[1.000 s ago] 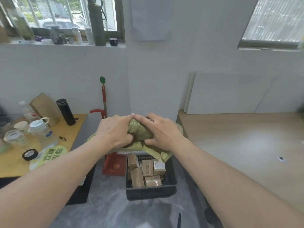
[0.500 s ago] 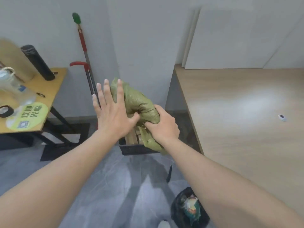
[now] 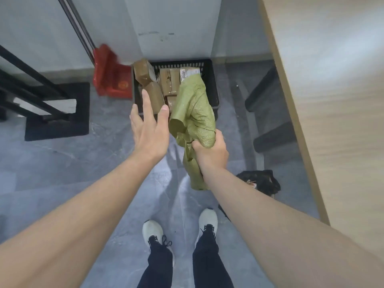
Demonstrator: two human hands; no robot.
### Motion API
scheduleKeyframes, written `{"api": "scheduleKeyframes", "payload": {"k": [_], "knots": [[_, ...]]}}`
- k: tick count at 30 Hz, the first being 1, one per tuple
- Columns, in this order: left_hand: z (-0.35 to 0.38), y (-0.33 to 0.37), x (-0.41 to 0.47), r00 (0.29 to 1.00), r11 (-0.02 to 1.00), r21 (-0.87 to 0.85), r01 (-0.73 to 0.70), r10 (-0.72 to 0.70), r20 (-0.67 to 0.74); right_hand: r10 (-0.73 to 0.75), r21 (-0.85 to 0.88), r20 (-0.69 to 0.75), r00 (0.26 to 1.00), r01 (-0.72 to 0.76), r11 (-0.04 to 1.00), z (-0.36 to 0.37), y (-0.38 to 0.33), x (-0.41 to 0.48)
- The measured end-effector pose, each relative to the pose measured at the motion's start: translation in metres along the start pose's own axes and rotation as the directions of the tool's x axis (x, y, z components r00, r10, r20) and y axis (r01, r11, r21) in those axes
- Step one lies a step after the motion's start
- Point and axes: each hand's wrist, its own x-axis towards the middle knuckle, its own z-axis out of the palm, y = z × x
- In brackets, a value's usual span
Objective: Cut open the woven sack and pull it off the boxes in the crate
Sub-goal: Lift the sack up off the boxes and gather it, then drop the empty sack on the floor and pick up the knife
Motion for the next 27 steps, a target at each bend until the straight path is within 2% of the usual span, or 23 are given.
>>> {"api": "scheduleKeyframes", "payload": {"k": [8,17,27], "knots": [[0.081,-0.14,0.042,0.994,0.998,-0.027,0.057,-0.054,0.094,0.065,-0.107,-0.08,0.995,-0.074,0.992,0.08,0.136,0.065],[0.205,-0.304,0.117,0.994,0.997,-0.062,0.04,-0.033,0.099,0.068,-0.286,-0.037,0.997,-0.076,0.955,0.146,0.287,0.193],[0.305,-0.396,0.163,0.985,1.0,-0.011,0.024,-0.022,0.172,0.142,-0.391,-0.019,0.99,-0.138,0.91,0.179,0.389,0.287]]}}
